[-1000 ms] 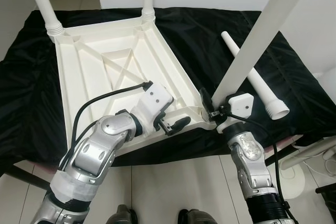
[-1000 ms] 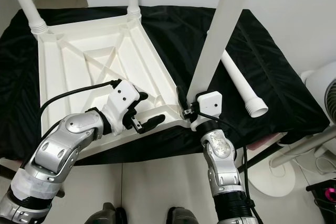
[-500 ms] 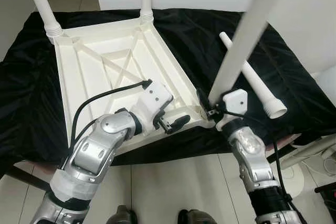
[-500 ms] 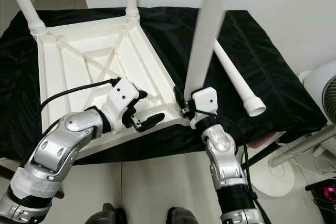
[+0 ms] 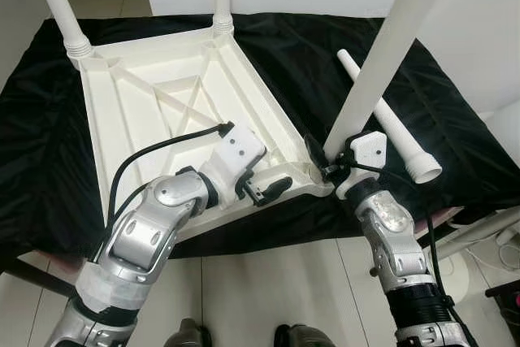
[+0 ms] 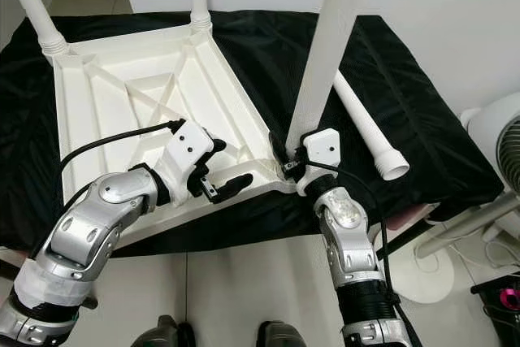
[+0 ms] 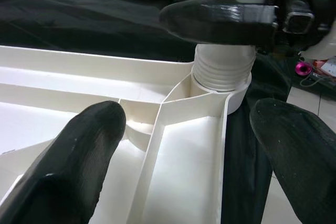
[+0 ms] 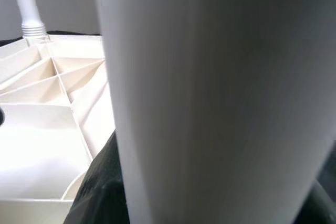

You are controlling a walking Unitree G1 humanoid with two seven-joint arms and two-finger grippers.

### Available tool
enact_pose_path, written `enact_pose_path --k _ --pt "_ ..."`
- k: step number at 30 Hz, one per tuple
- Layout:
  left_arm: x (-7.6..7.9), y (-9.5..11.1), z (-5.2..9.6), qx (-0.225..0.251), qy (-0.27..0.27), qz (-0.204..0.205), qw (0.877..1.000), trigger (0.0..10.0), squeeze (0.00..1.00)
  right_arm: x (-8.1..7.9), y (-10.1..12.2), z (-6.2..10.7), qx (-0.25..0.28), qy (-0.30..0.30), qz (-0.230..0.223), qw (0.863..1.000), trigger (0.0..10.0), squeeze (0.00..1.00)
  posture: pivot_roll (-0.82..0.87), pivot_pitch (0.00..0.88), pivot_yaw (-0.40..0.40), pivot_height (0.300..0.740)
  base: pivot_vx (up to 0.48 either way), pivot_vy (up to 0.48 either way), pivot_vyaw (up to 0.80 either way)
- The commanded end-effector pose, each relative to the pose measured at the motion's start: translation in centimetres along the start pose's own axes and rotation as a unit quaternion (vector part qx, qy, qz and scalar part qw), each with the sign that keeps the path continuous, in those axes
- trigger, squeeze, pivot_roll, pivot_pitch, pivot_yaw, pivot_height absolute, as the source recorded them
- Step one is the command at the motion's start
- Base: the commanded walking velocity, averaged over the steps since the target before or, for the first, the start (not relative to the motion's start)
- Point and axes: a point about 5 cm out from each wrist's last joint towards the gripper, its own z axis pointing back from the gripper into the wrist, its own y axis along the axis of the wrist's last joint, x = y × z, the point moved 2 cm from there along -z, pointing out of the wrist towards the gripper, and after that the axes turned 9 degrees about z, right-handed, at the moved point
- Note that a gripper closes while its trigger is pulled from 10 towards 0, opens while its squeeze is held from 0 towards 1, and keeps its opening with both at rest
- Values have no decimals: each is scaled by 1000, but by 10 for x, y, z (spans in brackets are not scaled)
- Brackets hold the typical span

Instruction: Building children table

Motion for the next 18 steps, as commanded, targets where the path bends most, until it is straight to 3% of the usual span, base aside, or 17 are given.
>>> enact_pose_path --k 1,8,16,18 --pt "-2 7 1 10 17 -7 1000 10000 0 -8 -46 17 -112 9 -38 993 10000 0 -58 106 12 740 0 0 0" --pt "-1 8 1 10 16 -7 1000 10000 0 -6 -46 15 -118 0 -54 991 10000 0 -60 110 12 740 0 0 0" --pt "-1 8 1 10 18 -6 1000 10000 0 -5 -44 12 -120 9 -37 992 10000 0 -58 112 6 740 0 0 0" --pt "-1 8 1 12 20 -5 1000 10000 0 -4 -40 11 -108 -18 -32 993 10000 0 -56 112 2 740 0 0 0"
